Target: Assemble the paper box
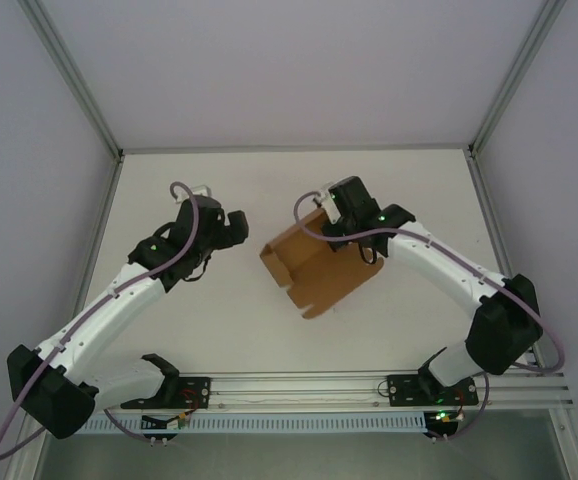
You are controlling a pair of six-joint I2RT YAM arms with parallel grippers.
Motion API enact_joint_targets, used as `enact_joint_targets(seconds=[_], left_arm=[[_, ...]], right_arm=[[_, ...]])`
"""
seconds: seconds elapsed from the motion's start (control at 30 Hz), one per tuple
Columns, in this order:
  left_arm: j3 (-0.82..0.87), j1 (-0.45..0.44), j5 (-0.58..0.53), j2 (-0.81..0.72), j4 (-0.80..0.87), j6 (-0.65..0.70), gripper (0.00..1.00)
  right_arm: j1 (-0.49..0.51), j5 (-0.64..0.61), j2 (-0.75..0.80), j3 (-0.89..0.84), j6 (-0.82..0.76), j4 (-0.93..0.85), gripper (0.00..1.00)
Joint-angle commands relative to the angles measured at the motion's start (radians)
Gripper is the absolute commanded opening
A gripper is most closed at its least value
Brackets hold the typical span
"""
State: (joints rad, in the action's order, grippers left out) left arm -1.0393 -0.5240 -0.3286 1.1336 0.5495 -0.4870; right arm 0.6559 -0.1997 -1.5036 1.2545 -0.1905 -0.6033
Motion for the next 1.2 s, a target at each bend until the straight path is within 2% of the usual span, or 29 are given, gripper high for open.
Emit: enact_joint_targets(seconds=[0.0, 0.17, 0.37, 0.5, 0.57, 0.63, 0.67, 0.7, 0.87, 0.93, 1.03, 1.17], left_arm=[[0.027, 0.032, 0.054, -0.017, 0.004, -0.027, 1.0], [0.045, 0.057, 0.064, -0.006, 0.007, -0.022, 1.0], [0.078, 0.094, 0.056, -0.038, 0.024, -0.037, 1.0], [0.097, 0.115, 0.04, -0.075, 0.051, -0.054, 1.0], [0.104, 0.122, 0.029, -0.093, 0.065, -0.059, 1.0], [0.109, 0.124, 0.02, -0.104, 0.076, -0.062, 1.0], [0.111, 0.125, 0.022, -0.107, 0.08, -0.062, 1.0], [0.114, 0.128, 0.023, -0.108, 0.08, -0.063, 1.0], [0.13, 0.128, 0.052, -0.101, 0.039, -0.056, 1.0], [0.127, 0.127, 0.075, -0.086, 0.021, -0.046, 1.0], [0.124, 0.128, 0.14, -0.053, -0.025, -0.012, 1.0], [0.121, 0.125, 0.34, 0.015, -0.135, 0.093, 1.0]], right_arm=[[0.03, 0.056, -0.037, 0.001, -0.426, -0.135, 0.01], [0.074, -0.026, -0.159, 0.049, -0.667, -0.057, 0.05], [0.153, -0.154, -0.408, 0.163, -0.903, -0.044, 0.05], [0.191, -0.137, -0.49, 0.187, -0.994, 0.064, 0.08], [0.202, -0.116, -0.503, 0.192, -1.016, 0.11, 0.15], [0.206, -0.112, -0.501, 0.201, -1.012, 0.125, 0.33], [0.206, -0.108, -0.492, 0.203, -1.0, 0.121, 0.51], [0.205, -0.103, -0.478, 0.2, -0.988, 0.12, 0.61], [0.205, -0.129, -0.336, 0.096, -0.913, 0.213, 0.86], [0.207, -0.139, -0.248, 0.048, -0.828, 0.259, 1.0], [0.207, -0.153, -0.103, 0.011, -0.558, 0.298, 1.0], [0.207, -0.231, 0.092, -0.026, -0.114, 0.232, 1.0]])
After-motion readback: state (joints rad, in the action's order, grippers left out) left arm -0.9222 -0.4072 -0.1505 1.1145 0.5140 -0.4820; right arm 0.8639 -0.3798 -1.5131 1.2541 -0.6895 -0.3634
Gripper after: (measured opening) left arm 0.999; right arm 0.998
